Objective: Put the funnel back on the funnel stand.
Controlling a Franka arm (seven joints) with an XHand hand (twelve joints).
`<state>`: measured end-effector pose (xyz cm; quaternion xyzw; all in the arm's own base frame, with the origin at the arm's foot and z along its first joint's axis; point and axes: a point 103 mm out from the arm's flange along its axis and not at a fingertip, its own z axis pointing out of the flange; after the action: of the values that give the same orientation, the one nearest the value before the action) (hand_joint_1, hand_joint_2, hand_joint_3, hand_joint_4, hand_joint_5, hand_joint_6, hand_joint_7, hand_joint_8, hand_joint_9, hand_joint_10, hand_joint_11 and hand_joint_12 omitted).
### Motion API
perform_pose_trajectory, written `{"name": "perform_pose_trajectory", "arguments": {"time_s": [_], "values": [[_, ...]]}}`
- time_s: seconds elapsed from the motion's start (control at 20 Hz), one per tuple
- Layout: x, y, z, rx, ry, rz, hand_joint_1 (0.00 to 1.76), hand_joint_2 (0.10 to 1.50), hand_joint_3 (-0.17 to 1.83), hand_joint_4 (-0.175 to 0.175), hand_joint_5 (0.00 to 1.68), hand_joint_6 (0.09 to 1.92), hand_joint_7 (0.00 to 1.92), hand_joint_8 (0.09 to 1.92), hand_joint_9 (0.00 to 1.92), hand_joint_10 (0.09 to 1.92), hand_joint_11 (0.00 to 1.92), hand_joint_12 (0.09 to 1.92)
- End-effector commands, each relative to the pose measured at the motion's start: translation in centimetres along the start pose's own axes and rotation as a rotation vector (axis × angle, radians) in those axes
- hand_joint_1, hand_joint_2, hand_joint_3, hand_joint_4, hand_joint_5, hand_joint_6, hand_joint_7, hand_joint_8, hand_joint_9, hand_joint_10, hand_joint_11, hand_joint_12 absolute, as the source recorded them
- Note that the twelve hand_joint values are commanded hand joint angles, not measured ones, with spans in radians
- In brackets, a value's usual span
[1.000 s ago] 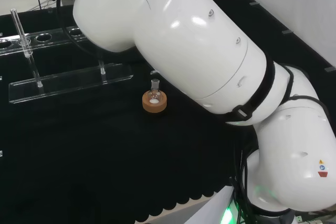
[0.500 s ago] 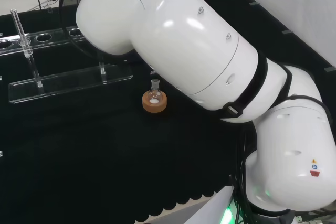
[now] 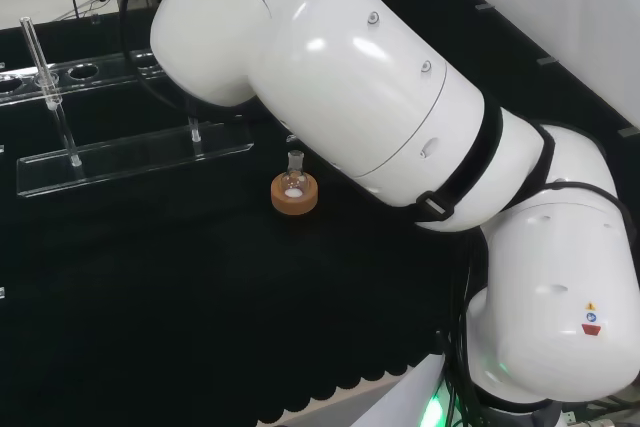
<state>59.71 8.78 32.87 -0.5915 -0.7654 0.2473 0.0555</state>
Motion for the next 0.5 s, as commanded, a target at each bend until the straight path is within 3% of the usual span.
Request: {"name": "perform_pose_trajectory", "arguments": {"time_s": [0.05,0.5], "values": [[-0.1,0.6,0.7,0.007,0.006,-0.006,0.76,0.72,0.57,-0.015,0.82,0.86,0.77,0.67,1.18,0.46,0.73,1.18],[-0.1,1.9,1.7,0.014,0.004,-0.007,0.76,0.72,0.56,-0.057,0.62,0.88,0.69,0.7,1.09,0.48,0.71,1.19]]}}
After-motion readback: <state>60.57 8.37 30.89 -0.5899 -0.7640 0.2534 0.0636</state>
